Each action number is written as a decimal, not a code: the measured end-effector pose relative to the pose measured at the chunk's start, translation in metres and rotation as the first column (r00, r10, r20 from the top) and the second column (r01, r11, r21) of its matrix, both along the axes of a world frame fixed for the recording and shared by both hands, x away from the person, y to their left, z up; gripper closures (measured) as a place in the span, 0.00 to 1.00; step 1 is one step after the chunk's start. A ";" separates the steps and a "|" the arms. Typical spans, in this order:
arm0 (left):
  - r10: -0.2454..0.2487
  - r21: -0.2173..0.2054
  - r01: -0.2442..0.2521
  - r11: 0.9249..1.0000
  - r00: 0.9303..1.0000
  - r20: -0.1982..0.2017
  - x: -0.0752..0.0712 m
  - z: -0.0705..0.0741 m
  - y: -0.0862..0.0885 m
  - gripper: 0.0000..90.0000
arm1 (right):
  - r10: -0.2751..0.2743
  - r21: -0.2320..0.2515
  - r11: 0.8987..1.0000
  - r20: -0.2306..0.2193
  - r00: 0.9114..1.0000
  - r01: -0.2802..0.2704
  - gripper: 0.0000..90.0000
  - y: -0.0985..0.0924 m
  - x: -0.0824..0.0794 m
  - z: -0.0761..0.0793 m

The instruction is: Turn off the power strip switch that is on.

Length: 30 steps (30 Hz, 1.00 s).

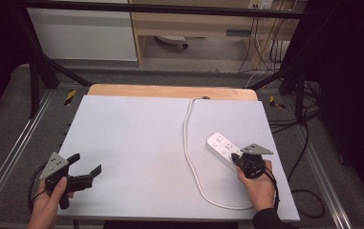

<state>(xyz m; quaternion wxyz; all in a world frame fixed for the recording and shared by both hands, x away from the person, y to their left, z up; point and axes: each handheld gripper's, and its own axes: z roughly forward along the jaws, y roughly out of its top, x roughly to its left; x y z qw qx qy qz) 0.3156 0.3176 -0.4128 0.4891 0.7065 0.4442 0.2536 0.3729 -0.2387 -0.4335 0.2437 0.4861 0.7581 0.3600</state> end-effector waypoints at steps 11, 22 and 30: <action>0.000 0.000 0.000 1.000 1.000 0.000 0.000 0.000 0.000 0.06 | 0.011 -0.026 1.000 0.003 1.000 -0.010 1.00 0.003 0.000 0.000; 0.004 -0.004 -0.004 1.000 1.000 -0.006 0.001 -0.001 0.001 0.06 | 0.005 -0.027 1.000 0.012 1.000 -0.004 1.00 0.006 0.001 -0.001; 0.007 -0.005 -0.007 1.000 1.000 -0.006 0.001 -0.001 0.001 0.06 | 0.001 0.023 1.000 -0.001 1.000 -0.001 1.00 0.001 0.003 -0.002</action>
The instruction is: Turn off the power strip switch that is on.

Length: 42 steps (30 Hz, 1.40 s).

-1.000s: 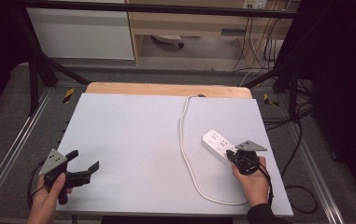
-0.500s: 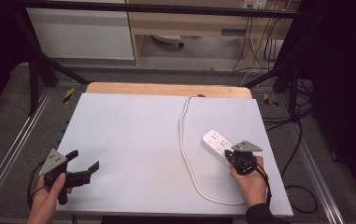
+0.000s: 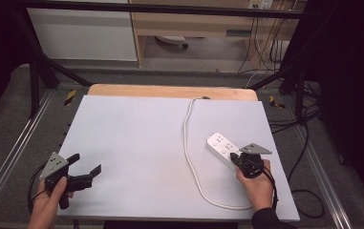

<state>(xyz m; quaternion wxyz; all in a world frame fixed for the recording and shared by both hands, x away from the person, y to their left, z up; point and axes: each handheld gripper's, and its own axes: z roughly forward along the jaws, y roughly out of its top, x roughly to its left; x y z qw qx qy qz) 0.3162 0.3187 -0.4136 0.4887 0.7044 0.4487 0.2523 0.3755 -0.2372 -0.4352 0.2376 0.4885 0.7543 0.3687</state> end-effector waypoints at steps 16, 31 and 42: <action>0.009 0.000 -0.009 1.000 1.000 0.006 0.000 0.001 0.000 0.06 | 0.010 0.123 0.992 0.066 0.998 -0.018 1.00 -0.007 -0.004 0.014; 0.022 -0.005 -0.022 1.000 1.000 0.002 0.000 0.000 0.003 0.06 | 0.033 0.149 0.988 0.072 0.997 -0.043 0.93 -0.002 -0.002 0.020; 0.027 -0.007 -0.027 1.000 1.000 0.000 0.000 0.000 0.004 0.06 | 0.037 0.176 0.983 0.082 0.996 -0.051 0.67 0.002 -0.001 0.021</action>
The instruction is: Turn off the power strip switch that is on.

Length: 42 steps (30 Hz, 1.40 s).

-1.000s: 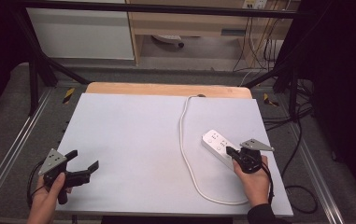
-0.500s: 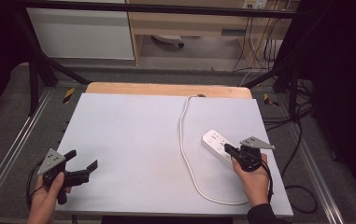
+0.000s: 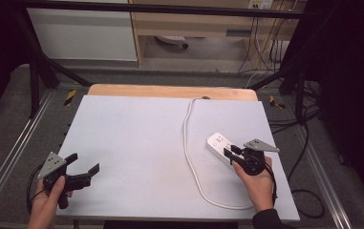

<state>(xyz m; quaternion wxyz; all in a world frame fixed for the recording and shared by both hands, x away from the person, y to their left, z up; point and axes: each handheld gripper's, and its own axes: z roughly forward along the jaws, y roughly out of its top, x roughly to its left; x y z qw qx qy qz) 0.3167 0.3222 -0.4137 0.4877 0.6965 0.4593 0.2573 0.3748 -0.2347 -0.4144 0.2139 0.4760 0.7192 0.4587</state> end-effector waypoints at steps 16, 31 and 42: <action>0.001 -0.004 -0.001 1.000 1.000 0.001 0.000 0.000 0.000 0.06 | 0.019 0.052 0.998 0.059 0.998 -0.022 0.16 0.004 0.005 0.002; -0.001 -0.001 0.001 1.000 1.000 0.000 0.000 0.000 0.000 0.06 | 0.025 0.078 0.996 0.074 0.997 -0.030 0.04 0.002 -0.001 0.019; 0.001 -0.008 -0.001 1.000 1.000 0.004 -0.001 0.000 0.001 0.06 | 0.012 0.076 0.997 0.138 0.990 -0.023 0.03 -0.008 -0.010 0.027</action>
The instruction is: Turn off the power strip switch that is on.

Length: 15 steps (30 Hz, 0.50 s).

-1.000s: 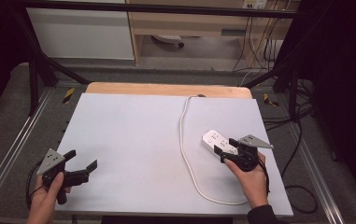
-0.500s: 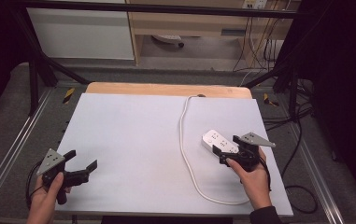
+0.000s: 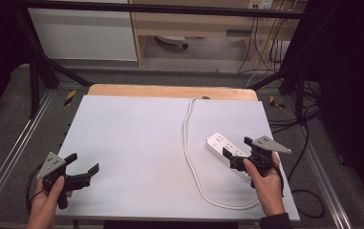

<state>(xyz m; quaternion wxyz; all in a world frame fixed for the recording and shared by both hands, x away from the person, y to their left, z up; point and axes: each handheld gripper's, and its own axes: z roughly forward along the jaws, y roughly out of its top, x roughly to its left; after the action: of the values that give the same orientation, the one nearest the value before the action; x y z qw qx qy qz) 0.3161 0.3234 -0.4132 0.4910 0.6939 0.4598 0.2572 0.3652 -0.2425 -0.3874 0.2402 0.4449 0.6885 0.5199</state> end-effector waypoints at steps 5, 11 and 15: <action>0.000 0.000 0.000 1.000 1.000 0.001 0.000 0.000 0.000 0.06 | -0.027 0.003 1.000 0.020 0.999 0.027 0.02 -0.003 -0.004 0.003; 0.000 0.000 0.000 1.000 1.000 0.003 0.000 0.001 0.001 0.06 | -0.016 0.013 1.000 0.031 0.999 0.015 0.02 -0.007 -0.010 0.007; 0.001 -0.002 -0.001 1.000 1.000 0.003 0.000 0.001 0.002 0.06 | -0.008 0.014 1.000 0.047 0.999 0.008 0.02 -0.009 -0.014 0.009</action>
<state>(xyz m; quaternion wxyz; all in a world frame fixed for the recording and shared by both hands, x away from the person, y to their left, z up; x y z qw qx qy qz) 0.3156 0.3251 -0.4123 0.4924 0.6928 0.4594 0.2580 0.3514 -0.2517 -0.3780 0.2553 0.4369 0.6773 0.5341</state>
